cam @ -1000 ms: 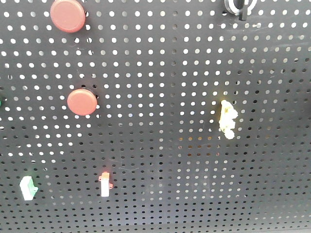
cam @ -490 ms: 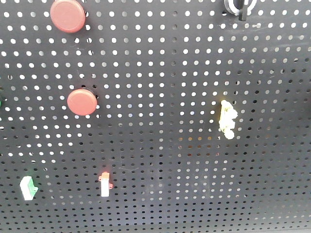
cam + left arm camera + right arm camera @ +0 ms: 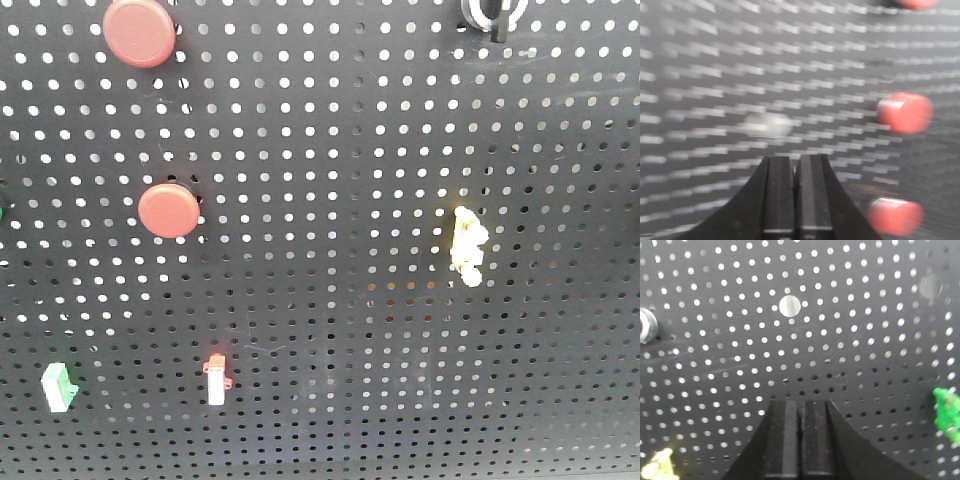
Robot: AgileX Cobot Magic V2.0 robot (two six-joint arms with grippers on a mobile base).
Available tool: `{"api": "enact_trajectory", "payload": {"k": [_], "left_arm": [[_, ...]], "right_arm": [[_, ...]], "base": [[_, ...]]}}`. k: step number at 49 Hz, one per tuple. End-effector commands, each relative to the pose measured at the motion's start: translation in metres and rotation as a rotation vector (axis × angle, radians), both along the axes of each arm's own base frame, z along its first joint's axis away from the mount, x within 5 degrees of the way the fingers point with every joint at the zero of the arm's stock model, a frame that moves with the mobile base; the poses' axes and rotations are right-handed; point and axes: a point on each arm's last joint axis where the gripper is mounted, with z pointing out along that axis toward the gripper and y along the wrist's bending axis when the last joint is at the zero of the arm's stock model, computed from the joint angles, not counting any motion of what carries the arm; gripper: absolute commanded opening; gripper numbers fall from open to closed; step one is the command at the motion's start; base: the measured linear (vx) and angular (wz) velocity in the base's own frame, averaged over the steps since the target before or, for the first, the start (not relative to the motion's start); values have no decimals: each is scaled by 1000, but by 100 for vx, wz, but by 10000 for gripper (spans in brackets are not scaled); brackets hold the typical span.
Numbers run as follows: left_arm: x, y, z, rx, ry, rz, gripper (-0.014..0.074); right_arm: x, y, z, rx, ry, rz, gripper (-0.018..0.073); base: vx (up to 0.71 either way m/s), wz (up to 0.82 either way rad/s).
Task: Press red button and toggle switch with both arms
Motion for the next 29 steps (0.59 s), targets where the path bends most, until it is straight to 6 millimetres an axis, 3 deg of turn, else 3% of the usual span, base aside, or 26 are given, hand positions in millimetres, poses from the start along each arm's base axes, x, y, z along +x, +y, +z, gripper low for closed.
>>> {"api": "enact_trajectory", "payload": {"k": [1,11,29], "left_arm": [[8,-16,14,-34,-50,-127,2],[27,-51,25,-18,-51,-366,2],[67,-60,32,-62,-65,-288,2]], "right_arm": [[-2,-1,15,8,-91,-5,-3],[1,-1,14,8,-78,-4,-3],[1,0,13,7,-65,-3,-3]], "base": [[0,0],[0,0],[0,0]]}}
